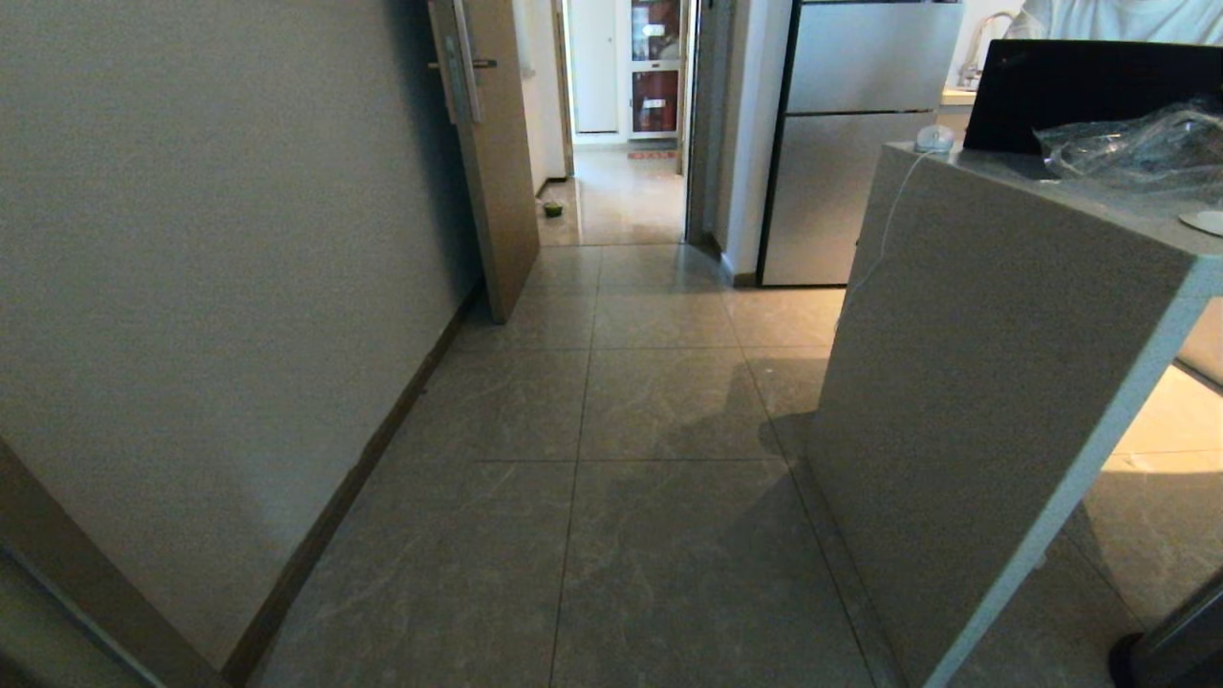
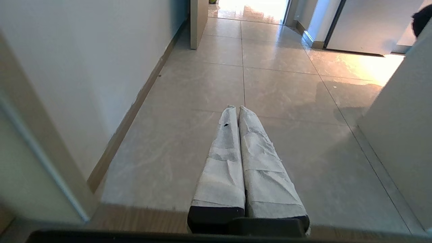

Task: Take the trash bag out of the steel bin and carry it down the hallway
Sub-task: Put the trash bag at the door

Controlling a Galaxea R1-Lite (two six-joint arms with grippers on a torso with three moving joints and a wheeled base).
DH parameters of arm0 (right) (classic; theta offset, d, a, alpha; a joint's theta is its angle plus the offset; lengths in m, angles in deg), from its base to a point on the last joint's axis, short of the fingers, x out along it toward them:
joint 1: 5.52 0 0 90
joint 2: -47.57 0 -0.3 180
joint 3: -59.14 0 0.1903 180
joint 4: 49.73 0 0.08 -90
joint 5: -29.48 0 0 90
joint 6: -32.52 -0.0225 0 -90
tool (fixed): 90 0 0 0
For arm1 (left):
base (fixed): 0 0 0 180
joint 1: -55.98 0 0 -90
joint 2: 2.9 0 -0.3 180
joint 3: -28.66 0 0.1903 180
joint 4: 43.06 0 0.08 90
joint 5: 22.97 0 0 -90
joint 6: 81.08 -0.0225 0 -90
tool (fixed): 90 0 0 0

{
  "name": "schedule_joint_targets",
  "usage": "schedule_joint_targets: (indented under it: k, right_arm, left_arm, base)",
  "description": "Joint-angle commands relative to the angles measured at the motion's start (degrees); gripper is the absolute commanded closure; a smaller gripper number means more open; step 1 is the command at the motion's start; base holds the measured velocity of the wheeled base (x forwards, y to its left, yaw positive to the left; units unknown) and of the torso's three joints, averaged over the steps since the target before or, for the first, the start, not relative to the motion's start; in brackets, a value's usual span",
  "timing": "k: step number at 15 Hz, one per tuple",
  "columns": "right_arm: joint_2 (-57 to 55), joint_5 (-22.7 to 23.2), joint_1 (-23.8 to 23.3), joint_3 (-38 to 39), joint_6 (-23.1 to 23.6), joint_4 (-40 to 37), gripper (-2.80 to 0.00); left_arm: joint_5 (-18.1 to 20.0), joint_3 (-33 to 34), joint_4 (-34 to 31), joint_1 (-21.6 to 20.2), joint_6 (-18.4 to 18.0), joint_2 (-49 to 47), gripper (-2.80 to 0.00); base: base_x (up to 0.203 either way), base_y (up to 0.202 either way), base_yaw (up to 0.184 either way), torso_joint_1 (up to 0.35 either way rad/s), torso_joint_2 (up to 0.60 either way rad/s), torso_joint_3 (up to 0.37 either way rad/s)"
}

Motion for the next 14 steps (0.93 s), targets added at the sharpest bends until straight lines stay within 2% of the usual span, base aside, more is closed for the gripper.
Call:
schedule_joint_targets:
  k: [1, 14]
  right_arm:
    - [0.01, 0.0, -0.02, 0.0, 0.01, -0.03, 0.0]
    - [0.01, 0.0, -0.02, 0.0, 0.01, -0.03, 0.0]
  left_arm:
    - [-0.07, 0.01, 0.01, 0.02, 0.03, 0.0, 0.0]
    - [-0.07, 0.01, 0.01, 0.02, 0.12, 0.0, 0.0]
  base:
    - [0.189, 0.0, 0.0, 0.002, 0.0, 0.002]
    - [0.191, 0.0, 0.001, 0.002, 0.0, 0.002]
